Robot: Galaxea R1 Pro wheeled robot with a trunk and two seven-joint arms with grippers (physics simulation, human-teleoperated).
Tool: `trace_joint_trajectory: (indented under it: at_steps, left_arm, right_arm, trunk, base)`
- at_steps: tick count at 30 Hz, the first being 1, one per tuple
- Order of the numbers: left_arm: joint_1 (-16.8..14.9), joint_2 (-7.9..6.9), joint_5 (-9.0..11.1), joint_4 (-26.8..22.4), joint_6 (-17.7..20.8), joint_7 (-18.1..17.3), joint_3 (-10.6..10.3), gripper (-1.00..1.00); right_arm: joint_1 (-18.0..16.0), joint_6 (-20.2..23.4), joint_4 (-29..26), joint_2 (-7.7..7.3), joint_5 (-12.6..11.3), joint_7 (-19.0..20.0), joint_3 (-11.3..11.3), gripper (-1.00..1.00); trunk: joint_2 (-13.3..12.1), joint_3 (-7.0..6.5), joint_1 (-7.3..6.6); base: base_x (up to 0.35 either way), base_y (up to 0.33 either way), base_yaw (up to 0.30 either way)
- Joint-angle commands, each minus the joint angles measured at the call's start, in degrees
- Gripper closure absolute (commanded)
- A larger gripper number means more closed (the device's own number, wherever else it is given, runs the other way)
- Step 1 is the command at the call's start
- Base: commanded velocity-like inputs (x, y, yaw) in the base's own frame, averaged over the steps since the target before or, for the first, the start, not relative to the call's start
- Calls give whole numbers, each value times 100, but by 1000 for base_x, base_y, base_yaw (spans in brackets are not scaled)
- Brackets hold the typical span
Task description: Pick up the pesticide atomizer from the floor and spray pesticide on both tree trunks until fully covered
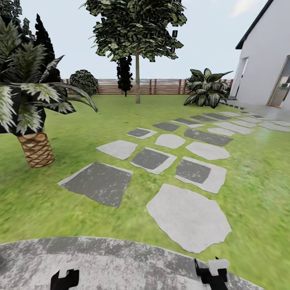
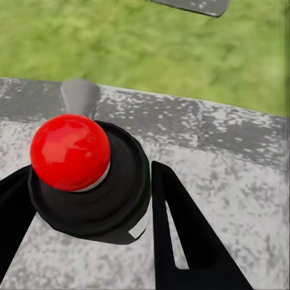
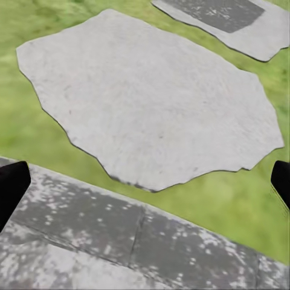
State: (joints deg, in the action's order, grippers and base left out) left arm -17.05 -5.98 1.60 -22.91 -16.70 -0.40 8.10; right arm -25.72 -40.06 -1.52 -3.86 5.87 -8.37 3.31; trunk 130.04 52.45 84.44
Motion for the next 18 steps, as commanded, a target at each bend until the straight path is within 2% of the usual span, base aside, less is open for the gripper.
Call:
trace_joint_trajectory:
  at_steps: [1, 18]
  left_arm:
    - [-3, 1, 16, 2, -18, -4, 7, 100]
    - [-3, 1, 16, 1, -18, -4, 7, 100]
  right_arm:
    - [-3, -2, 3, -1, 55, -60, 29, -100]
    - [-4, -2, 5, -1, 55, -60, 29, -100]
  trunk:
    - [2, 5, 2]
    - [2, 5, 2]
  base:
    - [295, -169, 0]
    - [295, -169, 8]
